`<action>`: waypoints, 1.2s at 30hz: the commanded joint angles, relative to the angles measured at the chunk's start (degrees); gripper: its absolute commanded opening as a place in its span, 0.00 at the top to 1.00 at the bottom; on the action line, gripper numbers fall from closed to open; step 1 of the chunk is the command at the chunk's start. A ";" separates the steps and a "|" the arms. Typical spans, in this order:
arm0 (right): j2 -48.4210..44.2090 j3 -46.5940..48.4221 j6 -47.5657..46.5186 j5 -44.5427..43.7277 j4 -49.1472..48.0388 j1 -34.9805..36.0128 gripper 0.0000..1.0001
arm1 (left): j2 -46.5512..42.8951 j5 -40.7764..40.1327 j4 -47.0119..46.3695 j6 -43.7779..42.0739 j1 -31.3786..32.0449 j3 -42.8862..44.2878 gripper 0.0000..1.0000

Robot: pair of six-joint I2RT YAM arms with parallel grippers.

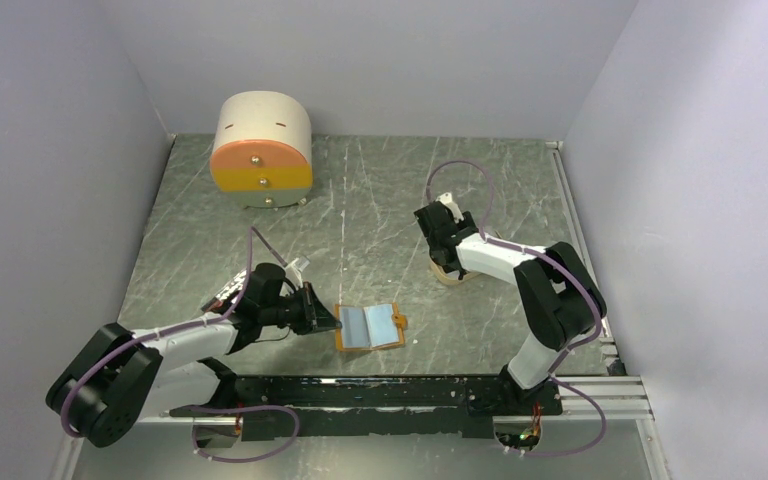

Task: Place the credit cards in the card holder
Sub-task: Pick up the credit card from the storage box.

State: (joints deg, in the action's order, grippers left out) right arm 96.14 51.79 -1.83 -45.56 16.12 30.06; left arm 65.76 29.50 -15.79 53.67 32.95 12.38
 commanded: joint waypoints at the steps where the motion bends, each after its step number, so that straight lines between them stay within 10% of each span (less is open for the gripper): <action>1: -1.48 0.12 -0.80 -1.74 -1.14 -0.79 0.55 | 0.86 -0.70 -0.77 -0.60 0.27 1.01 0.91; 36: -5.19 1.55 0.85 2.63 1.83 -0.47 0.87 | 0.78 -0.61 -1.13 -0.39 0.25 0.81 0.91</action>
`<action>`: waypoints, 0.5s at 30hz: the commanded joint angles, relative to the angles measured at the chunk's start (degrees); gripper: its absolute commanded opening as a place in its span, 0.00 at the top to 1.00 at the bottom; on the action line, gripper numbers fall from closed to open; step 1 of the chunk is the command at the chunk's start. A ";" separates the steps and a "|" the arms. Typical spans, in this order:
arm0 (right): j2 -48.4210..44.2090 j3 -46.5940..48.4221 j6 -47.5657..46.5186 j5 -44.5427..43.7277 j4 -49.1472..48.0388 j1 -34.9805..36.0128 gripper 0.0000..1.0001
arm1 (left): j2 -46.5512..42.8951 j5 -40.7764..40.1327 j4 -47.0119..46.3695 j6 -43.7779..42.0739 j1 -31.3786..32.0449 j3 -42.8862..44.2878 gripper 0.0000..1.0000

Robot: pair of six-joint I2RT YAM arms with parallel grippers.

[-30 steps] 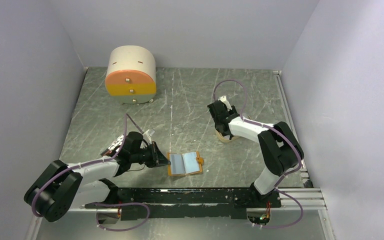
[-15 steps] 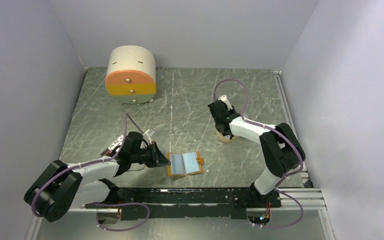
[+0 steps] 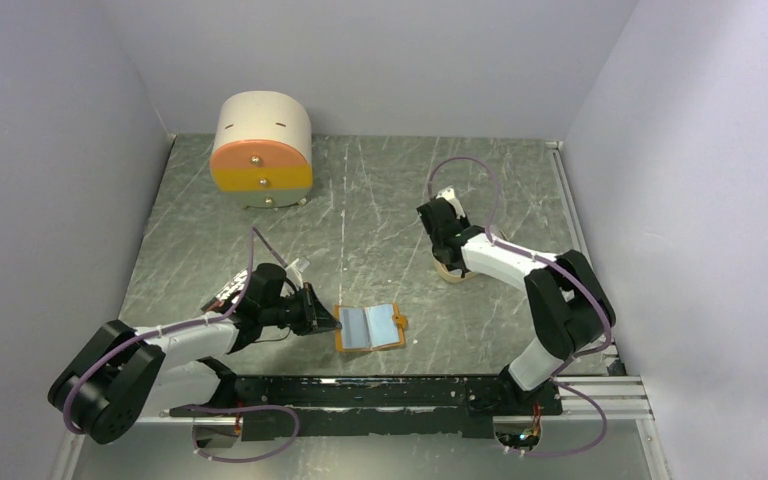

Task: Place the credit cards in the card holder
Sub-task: Pick up the credit card from the storage box.

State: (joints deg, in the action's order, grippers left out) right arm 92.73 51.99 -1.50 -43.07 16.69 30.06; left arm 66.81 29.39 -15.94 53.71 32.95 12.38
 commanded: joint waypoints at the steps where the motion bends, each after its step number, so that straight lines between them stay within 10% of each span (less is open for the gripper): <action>1: -1.96 1.43 0.69 0.62 1.41 -0.45 0.87 | -0.27 -0.55 -1.05 -0.42 0.27 0.80 0.91; 15: -4.84 3.10 1.78 5.86 4.88 -0.34 1.00 | -0.29 -1.84 0.40 -0.28 0.27 0.96 0.91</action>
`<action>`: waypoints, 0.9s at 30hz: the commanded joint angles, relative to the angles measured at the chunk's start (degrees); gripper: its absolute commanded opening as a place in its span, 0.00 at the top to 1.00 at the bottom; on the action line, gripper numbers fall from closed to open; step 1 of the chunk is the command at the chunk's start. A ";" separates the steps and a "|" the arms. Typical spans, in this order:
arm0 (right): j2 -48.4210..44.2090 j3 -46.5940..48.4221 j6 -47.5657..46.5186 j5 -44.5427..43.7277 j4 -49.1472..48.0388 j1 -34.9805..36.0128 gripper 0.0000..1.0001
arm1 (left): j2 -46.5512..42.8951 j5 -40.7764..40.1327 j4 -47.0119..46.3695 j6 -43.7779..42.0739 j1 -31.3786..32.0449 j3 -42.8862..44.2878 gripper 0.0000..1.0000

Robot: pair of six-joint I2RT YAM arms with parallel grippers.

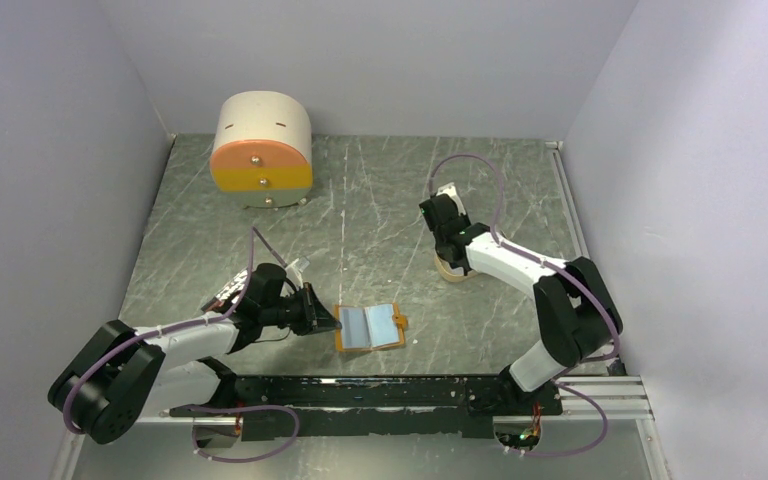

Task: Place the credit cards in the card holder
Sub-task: Pick up the credit card from the storage box.

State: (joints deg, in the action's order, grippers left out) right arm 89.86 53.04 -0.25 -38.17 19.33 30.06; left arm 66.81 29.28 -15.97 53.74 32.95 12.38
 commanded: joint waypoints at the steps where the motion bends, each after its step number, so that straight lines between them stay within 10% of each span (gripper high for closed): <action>1: -2.39 2.33 0.72 1.54 2.86 -0.29 1.00 | -0.47 -2.07 0.87 -0.38 0.20 0.97 0.91; 12: -15.07 6.14 8.02 20.21 8.76 -0.21 1.00 | 0.69 -4.52 2.36 -0.51 0.25 1.20 0.91; 27: -23.93 -11.88 36.27 55.60 -17.37 7.00 1.00 | 2.27 -5.20 0.95 0.45 0.25 1.24 0.91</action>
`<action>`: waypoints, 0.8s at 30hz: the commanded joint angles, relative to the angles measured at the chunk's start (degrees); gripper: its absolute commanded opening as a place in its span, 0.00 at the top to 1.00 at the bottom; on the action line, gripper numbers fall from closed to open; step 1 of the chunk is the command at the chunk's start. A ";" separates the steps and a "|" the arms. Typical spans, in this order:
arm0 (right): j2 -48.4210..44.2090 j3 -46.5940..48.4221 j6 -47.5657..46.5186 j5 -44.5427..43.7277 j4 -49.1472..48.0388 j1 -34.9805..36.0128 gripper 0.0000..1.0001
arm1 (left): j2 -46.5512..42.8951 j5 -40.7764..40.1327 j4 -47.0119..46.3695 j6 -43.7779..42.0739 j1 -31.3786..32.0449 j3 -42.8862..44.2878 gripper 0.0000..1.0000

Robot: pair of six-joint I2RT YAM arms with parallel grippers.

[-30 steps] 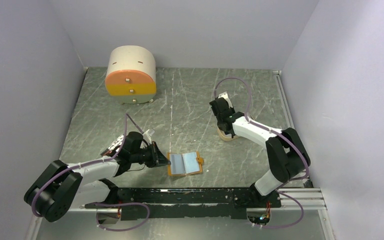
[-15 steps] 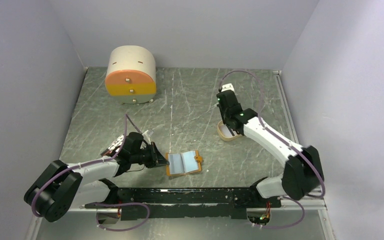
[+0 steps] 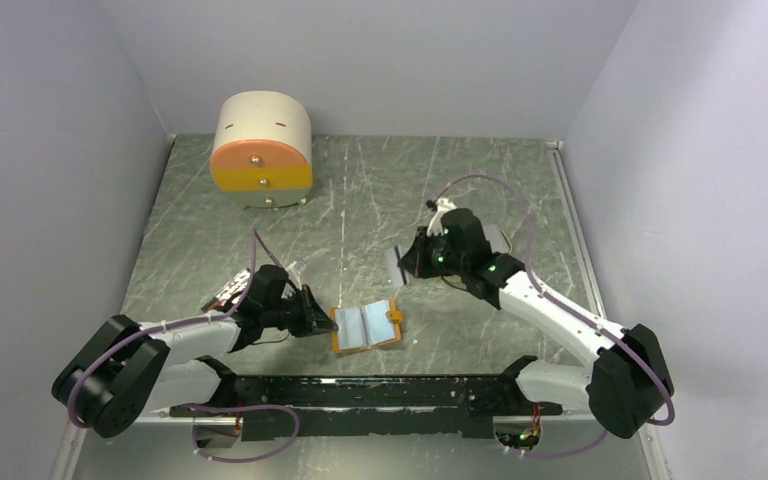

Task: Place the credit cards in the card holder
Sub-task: Pick up the credit card from the storage box, then insert the credit card into the card holder.

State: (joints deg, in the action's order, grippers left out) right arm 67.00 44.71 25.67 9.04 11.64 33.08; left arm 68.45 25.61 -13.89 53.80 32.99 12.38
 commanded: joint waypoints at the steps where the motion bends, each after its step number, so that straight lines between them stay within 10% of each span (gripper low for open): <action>1: -0.77 -3.92 11.13 8.22 -10.23 5.68 1.00 | 0.64 -1.58 -1.02 0.42 0.20 1.24 0.91; 24: 9.99 -15.65 20.36 2.90 -24.69 18.64 1.00 | 0.42 -1.80 -0.22 0.05 0.23 1.36 0.91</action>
State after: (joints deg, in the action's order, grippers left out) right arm 75.88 29.63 46.33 13.47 -11.03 51.48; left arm 68.69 24.95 -13.80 53.82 33.01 12.71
